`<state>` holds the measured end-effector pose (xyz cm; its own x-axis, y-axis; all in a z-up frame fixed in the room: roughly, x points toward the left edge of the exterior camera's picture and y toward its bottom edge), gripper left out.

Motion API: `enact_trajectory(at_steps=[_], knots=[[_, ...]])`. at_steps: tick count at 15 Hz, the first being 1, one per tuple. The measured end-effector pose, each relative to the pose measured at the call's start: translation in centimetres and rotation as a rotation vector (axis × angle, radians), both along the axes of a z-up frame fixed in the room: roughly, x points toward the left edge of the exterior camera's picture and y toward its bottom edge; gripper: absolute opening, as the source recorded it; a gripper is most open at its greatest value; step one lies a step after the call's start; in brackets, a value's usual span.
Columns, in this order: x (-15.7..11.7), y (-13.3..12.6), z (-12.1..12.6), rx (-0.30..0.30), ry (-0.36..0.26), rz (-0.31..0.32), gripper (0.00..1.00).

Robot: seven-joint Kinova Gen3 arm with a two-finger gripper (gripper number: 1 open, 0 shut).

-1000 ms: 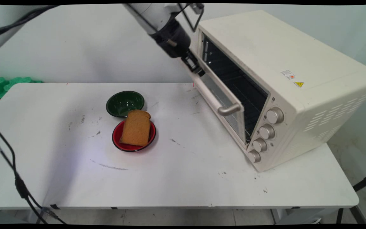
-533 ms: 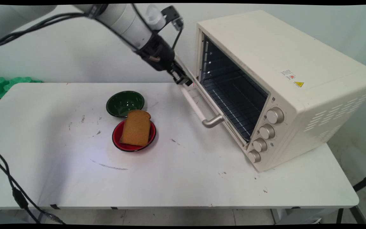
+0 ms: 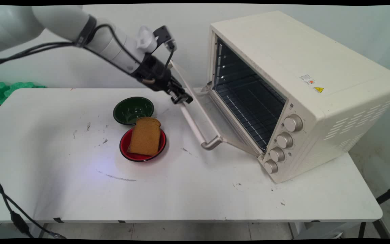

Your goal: Open the oven

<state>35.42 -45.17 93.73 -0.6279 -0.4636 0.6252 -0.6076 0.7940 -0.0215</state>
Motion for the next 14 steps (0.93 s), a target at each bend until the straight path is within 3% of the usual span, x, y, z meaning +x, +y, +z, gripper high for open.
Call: enact_trajectory(at_steps=[14], knots=[[4.1,4.1,-6.4,-0.017,0.086,0.033,0.0]])
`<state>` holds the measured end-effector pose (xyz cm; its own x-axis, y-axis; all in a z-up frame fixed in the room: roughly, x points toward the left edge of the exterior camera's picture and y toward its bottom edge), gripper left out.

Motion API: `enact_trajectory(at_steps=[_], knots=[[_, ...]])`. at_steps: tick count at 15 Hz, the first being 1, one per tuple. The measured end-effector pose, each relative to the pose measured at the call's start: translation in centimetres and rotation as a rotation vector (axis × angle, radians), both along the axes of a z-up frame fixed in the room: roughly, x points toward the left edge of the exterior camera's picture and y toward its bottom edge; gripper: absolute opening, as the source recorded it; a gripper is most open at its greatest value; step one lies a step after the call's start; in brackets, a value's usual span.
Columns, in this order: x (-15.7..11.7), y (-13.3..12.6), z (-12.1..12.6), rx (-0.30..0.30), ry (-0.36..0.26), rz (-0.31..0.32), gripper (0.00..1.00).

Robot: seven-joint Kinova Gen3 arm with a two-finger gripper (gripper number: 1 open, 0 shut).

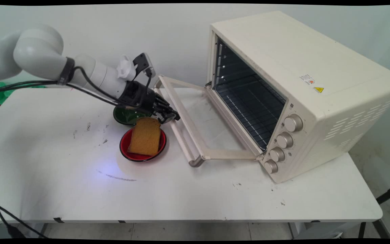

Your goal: Open the oven

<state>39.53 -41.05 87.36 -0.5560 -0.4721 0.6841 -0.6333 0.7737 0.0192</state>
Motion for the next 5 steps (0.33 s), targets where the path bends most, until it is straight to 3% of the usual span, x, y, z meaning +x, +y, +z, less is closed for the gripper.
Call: enact_trajectory(at_steps=[5], knots=[[1.04,1.04,-1.35,-0.017,0.028,0.007,0.0]])
